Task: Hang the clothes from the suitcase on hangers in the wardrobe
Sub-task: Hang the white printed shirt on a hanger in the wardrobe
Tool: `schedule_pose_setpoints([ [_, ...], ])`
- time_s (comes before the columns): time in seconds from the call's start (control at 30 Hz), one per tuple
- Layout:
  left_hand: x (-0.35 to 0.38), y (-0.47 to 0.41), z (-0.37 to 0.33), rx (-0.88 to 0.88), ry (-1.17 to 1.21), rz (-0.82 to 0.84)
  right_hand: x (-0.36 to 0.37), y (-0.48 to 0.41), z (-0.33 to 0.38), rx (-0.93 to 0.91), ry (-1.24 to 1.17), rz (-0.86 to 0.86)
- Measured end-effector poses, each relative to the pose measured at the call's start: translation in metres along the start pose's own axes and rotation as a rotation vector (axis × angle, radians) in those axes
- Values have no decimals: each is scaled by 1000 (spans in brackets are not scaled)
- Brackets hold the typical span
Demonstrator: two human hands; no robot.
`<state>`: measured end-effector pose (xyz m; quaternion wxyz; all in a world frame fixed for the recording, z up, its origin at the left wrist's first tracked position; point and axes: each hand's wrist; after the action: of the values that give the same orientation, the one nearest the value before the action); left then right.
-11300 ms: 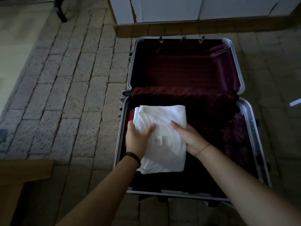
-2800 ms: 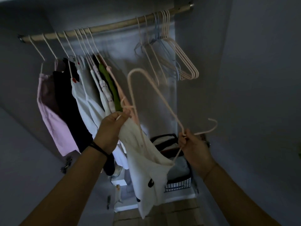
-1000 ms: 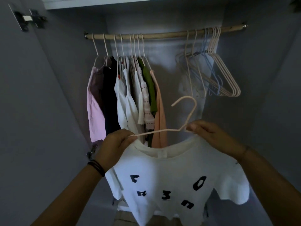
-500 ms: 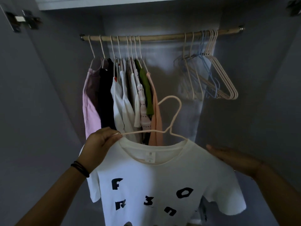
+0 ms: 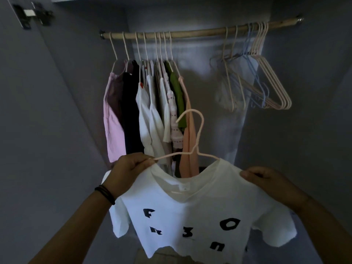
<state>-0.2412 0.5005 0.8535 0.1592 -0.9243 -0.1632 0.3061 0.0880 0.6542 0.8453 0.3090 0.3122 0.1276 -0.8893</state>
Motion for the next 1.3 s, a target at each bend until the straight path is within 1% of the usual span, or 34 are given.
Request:
schedule_pose_setpoints([
  [0.17, 0, -5, -8, 14, 12, 4, -2, 5, 0, -3, -42, 8],
  [0.23, -2, -5, -10, 44, 2, -18, 0, 8, -3, -7, -62, 10],
  [0.3, -4, -5, -15, 53, 3, -36, 4, 9, -8, -12, -58, -23],
  [0.33, -4, -6, -16, 51, 1, -41, 6, 9, -12, -15, -48, -64],
  [0.4, -7, -6, -18, 53, -15, -61, 8, 9, -19, -23, -25, -205],
  [0.47, -13, -6, -14, 41, -27, -91, 5, 10, -24, 25, -58, -349],
  [0.5, -16, -5, -11, 25, -33, -108, 2, 12, -27, 62, -92, -394],
  [0.57, -18, -3, -7, -4, -38, -127, -4, 15, -29, 69, -96, -433],
  [0.67, -15, -3, -8, 5, 8, -144, -7, 20, -20, -18, -72, -369],
  [0.77, -14, -4, -11, 23, 30, -177, -8, 20, -10, -10, -42, -260],
  [0.87, -12, -6, -15, 55, 30, -173, -10, 15, -5, -53, 103, -188],
  [0.93, -11, -6, -18, 70, 31, -181, -11, 12, 4, -111, 147, -159],
  [1.0, -11, -7, -20, 73, 36, -190, -9, 10, 11, -168, 158, -217],
  [1.1, -12, -5, -22, 63, 58, -207, -4, 10, 22, -235, 190, -388],
  [1.17, -10, -4, -23, 44, 77, -208, 0, 9, 22, -249, 209, -465],
  [1.23, -8, -1, -22, 30, 85, -208, -1, 8, 23, -243, 201, -452],
  [1.3, -7, 1, -21, 20, 117, -204, -3, 7, 24, -205, 200, -328],
])
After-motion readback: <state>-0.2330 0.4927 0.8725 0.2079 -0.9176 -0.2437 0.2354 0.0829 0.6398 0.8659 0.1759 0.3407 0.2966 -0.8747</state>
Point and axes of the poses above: each hand's wrist, its own y-axis away from the middle knuckle, its own x-axis out of the palm, z = x × y, and after that the axes turned 13 degrees about y, right-handed
